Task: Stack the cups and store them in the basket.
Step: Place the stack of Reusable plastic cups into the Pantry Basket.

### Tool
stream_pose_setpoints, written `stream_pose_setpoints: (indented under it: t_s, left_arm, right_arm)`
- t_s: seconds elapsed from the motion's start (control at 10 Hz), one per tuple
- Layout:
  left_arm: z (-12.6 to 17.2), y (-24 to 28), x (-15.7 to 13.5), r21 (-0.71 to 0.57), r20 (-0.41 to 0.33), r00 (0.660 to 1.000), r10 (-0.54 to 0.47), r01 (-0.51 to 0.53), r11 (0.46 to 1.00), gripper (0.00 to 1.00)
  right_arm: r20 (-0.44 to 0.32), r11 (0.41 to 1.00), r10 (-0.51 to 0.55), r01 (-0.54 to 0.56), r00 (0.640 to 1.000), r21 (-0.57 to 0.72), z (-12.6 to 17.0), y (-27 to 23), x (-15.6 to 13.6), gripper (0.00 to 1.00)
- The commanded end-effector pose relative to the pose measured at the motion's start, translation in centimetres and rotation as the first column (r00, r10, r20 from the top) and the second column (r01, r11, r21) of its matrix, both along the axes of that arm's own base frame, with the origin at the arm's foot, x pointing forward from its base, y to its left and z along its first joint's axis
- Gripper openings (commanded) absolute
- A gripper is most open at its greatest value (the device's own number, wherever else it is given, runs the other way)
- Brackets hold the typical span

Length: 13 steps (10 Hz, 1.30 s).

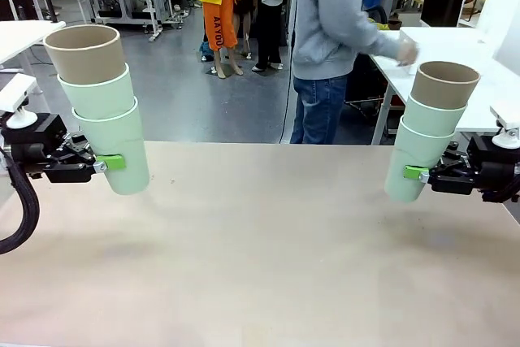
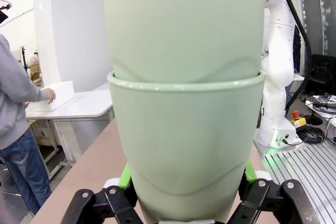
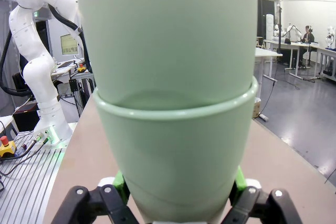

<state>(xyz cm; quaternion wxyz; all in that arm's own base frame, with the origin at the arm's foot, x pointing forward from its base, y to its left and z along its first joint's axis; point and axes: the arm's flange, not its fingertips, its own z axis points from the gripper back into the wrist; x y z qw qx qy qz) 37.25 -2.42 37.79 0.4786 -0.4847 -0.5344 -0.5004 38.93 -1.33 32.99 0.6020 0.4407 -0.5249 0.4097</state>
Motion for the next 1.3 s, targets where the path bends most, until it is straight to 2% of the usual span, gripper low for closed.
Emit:
stream_pose_setpoints:
  t_s: [0.0,1.2]
  left_arm:
    - [0.32,-0.16,-0.04,-0.003,0.017,1.000,-0.003,0.003,1.000,0.86]
    - [0.32,-0.16,-0.04,-0.003,0.017,1.000,-0.003,0.003,1.000,0.86]
  right_arm:
    - [0.012,1.000,-0.004,0.003,1.000,0.005,0.31,0.21,0.12,0.86]
    - [0.012,1.000,-0.004,0.003,1.000,0.005,0.31,0.21,0.12,0.86]
